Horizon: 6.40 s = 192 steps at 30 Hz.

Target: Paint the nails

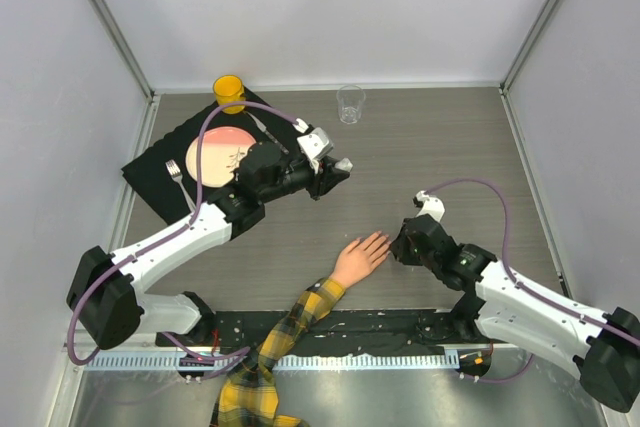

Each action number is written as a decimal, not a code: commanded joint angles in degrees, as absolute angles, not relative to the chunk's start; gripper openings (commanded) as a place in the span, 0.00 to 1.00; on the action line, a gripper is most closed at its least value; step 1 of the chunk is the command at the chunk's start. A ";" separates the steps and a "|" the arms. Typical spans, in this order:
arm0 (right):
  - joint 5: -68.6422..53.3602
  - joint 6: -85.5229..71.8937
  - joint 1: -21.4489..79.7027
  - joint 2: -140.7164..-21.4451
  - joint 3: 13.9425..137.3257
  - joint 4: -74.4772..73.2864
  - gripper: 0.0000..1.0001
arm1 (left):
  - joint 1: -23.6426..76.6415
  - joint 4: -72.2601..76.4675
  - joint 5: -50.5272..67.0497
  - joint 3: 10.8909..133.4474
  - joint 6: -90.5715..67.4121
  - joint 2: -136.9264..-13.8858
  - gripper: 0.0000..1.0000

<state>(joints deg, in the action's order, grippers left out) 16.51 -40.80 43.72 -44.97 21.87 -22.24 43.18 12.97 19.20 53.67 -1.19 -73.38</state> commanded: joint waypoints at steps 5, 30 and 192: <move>16.26 -39.99 43.50 -46.76 23.47 -19.51 0.01 | 43.42 15.03 19.25 55.02 -0.35 -72.60 0.00; 16.52 -40.43 43.51 -47.29 23.64 -19.87 0.01 | 43.42 14.15 19.95 55.63 -0.44 -72.69 0.00; 15.74 -36.47 41.22 -52.74 26.02 -17.84 0.01 | 42.98 12.39 20.74 56.60 -0.26 -72.95 0.00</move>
<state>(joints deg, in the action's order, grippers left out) 16.14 -37.17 41.39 -53.30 23.90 -19.90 43.11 10.37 19.77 54.11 -1.02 -73.38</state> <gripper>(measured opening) 0.211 0.285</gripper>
